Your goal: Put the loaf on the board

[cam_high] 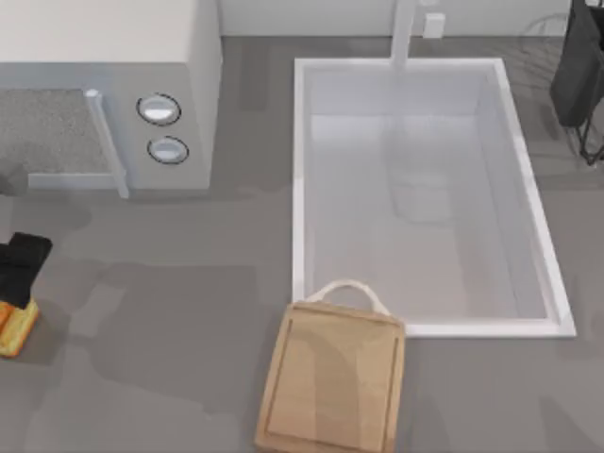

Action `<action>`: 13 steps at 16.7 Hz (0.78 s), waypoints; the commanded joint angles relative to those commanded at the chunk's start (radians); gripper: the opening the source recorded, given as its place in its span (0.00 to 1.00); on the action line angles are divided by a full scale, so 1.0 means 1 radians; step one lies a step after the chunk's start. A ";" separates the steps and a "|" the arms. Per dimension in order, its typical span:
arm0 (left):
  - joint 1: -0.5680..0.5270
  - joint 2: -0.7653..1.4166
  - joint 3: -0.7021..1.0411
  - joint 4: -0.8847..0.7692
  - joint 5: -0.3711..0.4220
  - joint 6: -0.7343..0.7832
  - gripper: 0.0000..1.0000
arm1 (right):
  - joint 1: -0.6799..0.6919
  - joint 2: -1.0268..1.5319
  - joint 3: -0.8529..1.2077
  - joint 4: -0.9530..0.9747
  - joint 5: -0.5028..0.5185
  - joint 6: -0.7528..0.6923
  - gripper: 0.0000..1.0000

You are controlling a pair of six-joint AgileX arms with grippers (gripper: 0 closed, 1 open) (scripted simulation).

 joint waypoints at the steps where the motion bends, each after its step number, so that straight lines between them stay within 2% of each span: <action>1: -0.005 -0.003 -0.003 0.002 0.000 -0.001 1.00 | 0.000 0.000 0.000 0.000 0.000 0.000 1.00; 4: -0.002 0.017 -0.029 0.042 0.000 -0.002 1.00 | 0.000 0.000 0.000 0.000 0.000 0.000 1.00; 10: 0.002 0.117 -0.145 0.267 0.000 0.003 1.00 | 0.000 0.000 0.000 0.000 0.000 0.000 1.00; 13: 0.002 0.128 -0.155 0.283 0.000 0.004 1.00 | 0.000 0.000 0.000 0.000 0.000 0.000 1.00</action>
